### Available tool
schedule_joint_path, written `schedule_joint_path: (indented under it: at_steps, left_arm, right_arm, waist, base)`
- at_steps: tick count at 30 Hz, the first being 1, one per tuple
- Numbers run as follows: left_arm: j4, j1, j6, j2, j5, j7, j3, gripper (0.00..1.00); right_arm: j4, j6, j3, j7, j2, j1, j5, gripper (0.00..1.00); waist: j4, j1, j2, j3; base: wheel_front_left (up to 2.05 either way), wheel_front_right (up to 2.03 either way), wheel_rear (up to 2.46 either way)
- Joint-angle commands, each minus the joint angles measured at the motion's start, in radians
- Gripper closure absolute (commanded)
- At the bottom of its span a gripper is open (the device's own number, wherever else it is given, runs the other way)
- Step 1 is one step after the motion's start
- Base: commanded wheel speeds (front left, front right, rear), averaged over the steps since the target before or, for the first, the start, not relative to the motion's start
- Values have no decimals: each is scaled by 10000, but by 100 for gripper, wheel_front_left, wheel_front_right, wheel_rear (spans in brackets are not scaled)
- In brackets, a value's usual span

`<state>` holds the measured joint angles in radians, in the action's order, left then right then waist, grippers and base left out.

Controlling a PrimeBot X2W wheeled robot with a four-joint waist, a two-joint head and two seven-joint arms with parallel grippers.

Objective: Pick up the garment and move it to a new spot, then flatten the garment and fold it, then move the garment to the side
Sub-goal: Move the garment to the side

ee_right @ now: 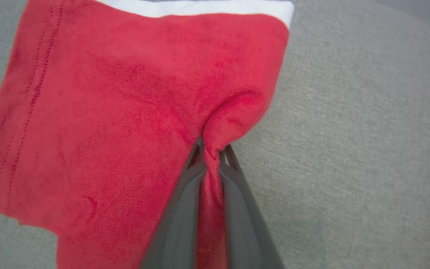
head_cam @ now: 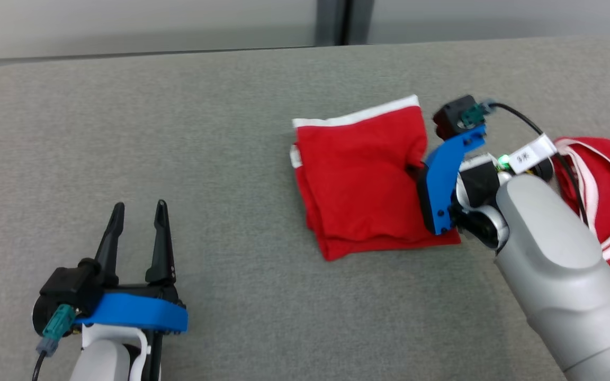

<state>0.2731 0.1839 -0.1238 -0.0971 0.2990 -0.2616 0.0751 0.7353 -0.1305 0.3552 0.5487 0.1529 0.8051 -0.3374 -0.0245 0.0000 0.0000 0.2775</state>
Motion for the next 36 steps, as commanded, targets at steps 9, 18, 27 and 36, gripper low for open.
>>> schedule_joint_path:
  at_steps: [9, 18, 27, 36]
  left_arm:
    - [-205, -52, -68, -166, -77, -44, -156, 0]
    - [-304, 307, -87, -464, -257, 68, 285, 0]
    - [-932, 850, -96, -1148, -337, 637, 559, 0]
    - [-1597, 1161, -80, -1456, -430, 1051, 764, 0]
  right_arm:
    - [-3080, -3, 2853, 1367, 2804, 1154, -2364, 100]
    - [-2980, -3, 2814, 429, 4765, 1303, -2065, 100]
    - [-1385, -2, 2233, -1130, 5585, 1359, -578, 100]
    - [873, -2, 272, -2979, 4436, 1078, 975, 0]
  waist:
    - [-2123, 0, 0, -315]
    - [-2995, 0, 0, 395]
    - [-3038, 0, 0, 1634]
    - [-2903, 0, 0, 2114]
  base:
    - [0, 0, 0]
    - [0, 0, 0]
    - [0, 0, 0]
    - [0, 0, 0]
